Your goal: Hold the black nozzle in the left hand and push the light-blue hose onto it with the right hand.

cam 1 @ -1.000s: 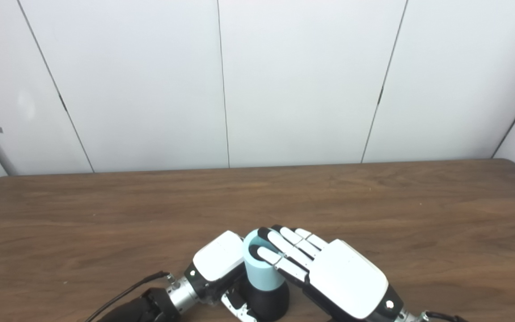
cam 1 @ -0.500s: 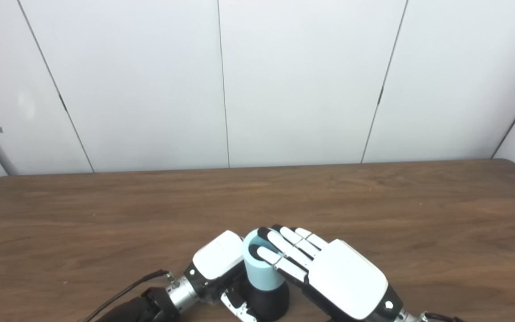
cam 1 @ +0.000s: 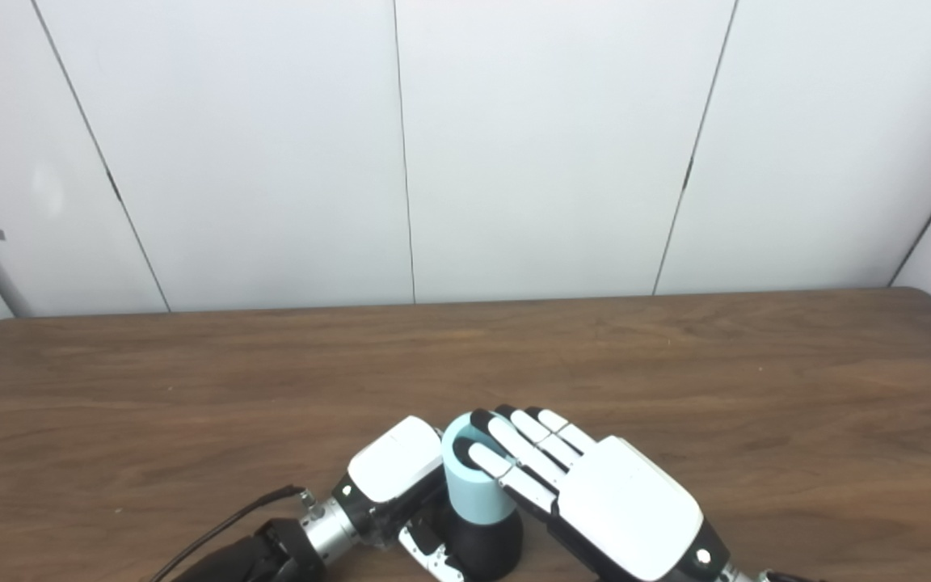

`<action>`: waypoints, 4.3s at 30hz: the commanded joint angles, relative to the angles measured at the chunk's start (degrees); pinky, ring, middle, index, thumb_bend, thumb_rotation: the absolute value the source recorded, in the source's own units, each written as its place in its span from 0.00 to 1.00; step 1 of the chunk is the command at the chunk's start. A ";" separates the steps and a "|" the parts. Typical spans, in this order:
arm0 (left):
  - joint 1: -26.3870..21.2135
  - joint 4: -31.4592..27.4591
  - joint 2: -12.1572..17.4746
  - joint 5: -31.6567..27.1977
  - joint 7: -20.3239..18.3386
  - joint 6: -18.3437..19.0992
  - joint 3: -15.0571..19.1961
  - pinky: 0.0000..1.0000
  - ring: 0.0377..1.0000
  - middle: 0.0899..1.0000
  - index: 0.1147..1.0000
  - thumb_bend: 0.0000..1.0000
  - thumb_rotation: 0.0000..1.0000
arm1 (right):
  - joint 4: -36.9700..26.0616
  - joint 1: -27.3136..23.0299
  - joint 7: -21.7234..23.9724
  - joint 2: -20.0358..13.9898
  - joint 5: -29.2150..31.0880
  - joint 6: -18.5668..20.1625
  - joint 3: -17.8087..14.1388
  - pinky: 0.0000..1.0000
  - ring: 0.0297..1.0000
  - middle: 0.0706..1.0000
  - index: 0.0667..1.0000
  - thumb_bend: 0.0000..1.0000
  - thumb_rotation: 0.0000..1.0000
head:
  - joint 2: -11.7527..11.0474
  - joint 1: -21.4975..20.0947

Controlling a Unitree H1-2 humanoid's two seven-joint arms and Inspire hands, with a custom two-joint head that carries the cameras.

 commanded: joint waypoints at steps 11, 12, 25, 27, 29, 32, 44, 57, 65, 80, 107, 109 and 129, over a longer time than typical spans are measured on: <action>7.14 3.66 -2.43 1.09 -6.35 -0.22 -6.02 0.17 0.19 0.42 0.42 0.52 0.00 | 3.97 5.03 8.06 -1.54 -3.01 -1.02 3.44 0.94 1.00 1.00 0.96 0.84 0.95 | 0.13 -0.02; 7.12 3.67 -2.43 1.12 -6.37 -0.22 -6.04 0.17 0.20 0.42 0.42 0.52 0.00 | 3.92 5.04 8.14 -1.56 -3.03 -1.02 3.50 0.94 1.00 1.00 0.96 0.85 0.94 | 0.13 -0.02; 7.21 3.51 -2.37 1.49 -6.47 -0.23 -5.92 0.18 0.20 0.42 0.42 0.52 0.00 | 4.07 4.47 9.60 -2.33 -2.14 -1.06 4.06 0.94 0.98 0.97 0.92 0.88 0.92 | 0.13 -0.02; 7.17 3.43 -2.31 1.48 -6.39 -0.23 -6.00 0.18 0.21 0.42 0.42 0.52 0.00 | 4.12 4.28 10.06 -2.36 -1.47 -0.77 4.08 0.93 0.97 0.97 0.91 0.89 0.92 | 0.25 -0.05; 7.11 3.34 -2.24 1.28 -6.49 -0.23 -6.09 0.18 0.20 0.42 0.42 0.52 0.00 | 4.11 4.07 10.43 -2.41 -1.15 -0.60 4.11 0.92 0.96 0.96 0.90 0.90 0.93 | 0.25 -0.05; 7.19 3.31 -2.28 1.00 -7.04 -0.23 -5.86 0.19 0.21 0.42 0.42 0.52 0.00 | 4.17 3.80 10.79 -2.55 -0.90 -0.54 4.24 0.90 0.96 0.95 0.89 0.90 0.92 | 0.25 -0.03; 7.05 3.27 -2.27 0.61 -6.84 -0.21 -6.03 0.19 0.22 0.42 0.42 0.52 0.00 | 4.34 3.48 11.76 -2.84 -0.19 -0.15 4.47 0.90 0.95 0.95 0.89 0.90 0.93 | 0.26 -0.06; 7.25 3.15 -2.20 1.40 -6.72 -0.22 -5.86 0.18 0.20 0.42 0.42 0.52 0.00 | 4.61 3.11 12.58 -3.10 0.98 1.05 4.89 0.89 0.94 0.94 0.89 0.89 0.93 | 0.46 0.00; 7.10 3.08 -2.12 1.11 -6.53 -0.22 -6.19 0.18 0.20 0.41 0.43 0.52 0.00 | 4.78 2.88 13.58 -3.78 2.52 2.78 4.81 0.91 0.95 0.95 0.91 0.89 0.95 | 0.43 0.02; 7.05 3.32 -2.20 1.00 -6.56 -0.22 -6.06 0.18 0.21 0.42 0.42 0.52 0.00 | 4.74 2.56 13.55 -4.35 4.24 4.38 4.38 0.93 0.96 0.96 0.91 0.88 0.94 | 0.43 -0.10; 6.92 3.66 -2.35 1.43 -7.26 -0.22 -5.94 0.18 0.21 0.42 0.42 0.52 0.00 | 8.36 3.64 -6.67 -2.89 10.66 -2.00 2.78 0.88 0.98 0.99 0.96 0.90 0.85 | 0.37 0.03; 6.95 3.78 -2.39 1.33 -6.74 -0.23 -6.00 0.17 0.20 0.42 0.42 0.52 0.00 | 8.83 3.98 -9.08 -2.38 10.83 -2.55 2.39 0.92 1.00 1.00 0.99 0.91 0.86 | 0.35 -0.01; 6.71 4.21 -2.35 2.75 -6.53 -0.22 -6.14 0.19 0.23 0.42 0.42 0.52 0.00 | 10.06 4.16 -14.83 0.44 13.45 -4.24 -1.02 0.86 1.00 1.00 1.00 0.94 0.85 | 0.24 -0.06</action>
